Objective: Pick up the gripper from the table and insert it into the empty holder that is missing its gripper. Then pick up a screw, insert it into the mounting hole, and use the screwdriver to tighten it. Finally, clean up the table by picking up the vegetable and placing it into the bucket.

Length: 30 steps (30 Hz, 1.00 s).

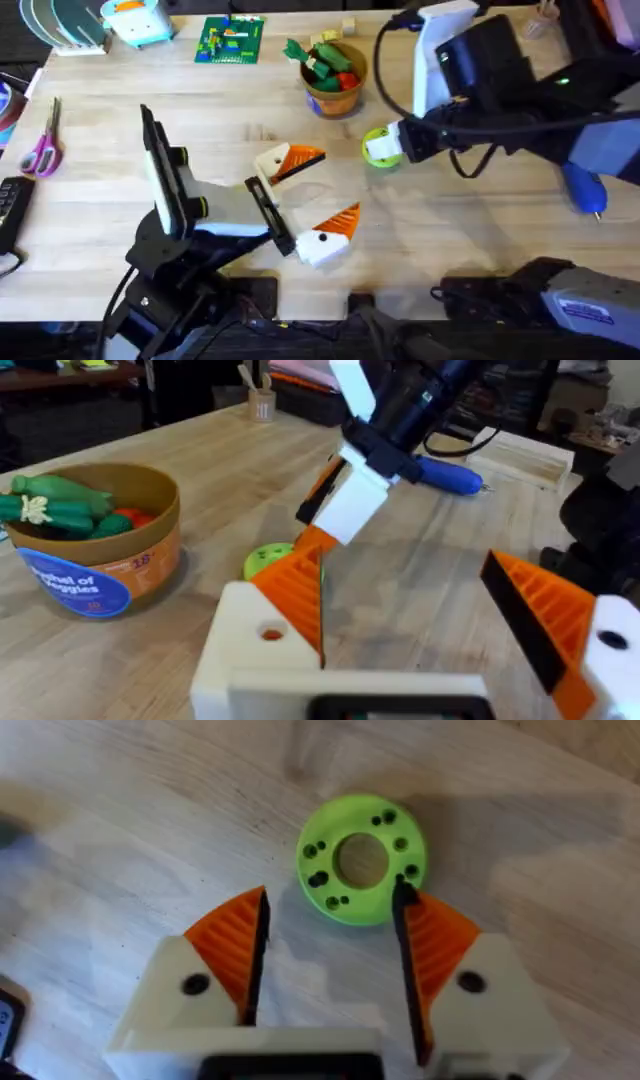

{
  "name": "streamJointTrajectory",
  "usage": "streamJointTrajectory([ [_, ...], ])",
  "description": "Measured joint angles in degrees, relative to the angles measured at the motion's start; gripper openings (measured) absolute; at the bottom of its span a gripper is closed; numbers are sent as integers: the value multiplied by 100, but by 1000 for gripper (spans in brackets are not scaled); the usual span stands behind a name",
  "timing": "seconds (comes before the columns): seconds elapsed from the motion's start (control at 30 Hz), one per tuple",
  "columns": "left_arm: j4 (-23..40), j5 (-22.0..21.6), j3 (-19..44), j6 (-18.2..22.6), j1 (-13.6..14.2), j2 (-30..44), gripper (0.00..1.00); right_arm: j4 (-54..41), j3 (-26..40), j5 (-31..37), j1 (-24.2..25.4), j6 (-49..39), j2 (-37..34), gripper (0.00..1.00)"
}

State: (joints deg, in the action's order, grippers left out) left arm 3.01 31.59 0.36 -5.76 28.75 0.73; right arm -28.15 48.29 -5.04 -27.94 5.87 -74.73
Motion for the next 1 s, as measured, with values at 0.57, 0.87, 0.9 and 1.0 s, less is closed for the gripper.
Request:
streamJointTrajectory([
  [0.57, 0, 13, 0, 0, 0, 0, 993, 532, 0, 610, -697, -103, -869, 385],
  [0.87, 0, 13, 0, 0, 0, 0, 993, 554, 0, 812, -730, -124, -1046, 254],
  [0.9, 0, 13, 0, 0, 0, 0, 993, 554, 0, 828, -730, -125, -1049, 232],
  [1.0, 0, 13, 0, 0, 0, 0, 993, 572, 0, 857, -730, -124, -1048, 172],
])
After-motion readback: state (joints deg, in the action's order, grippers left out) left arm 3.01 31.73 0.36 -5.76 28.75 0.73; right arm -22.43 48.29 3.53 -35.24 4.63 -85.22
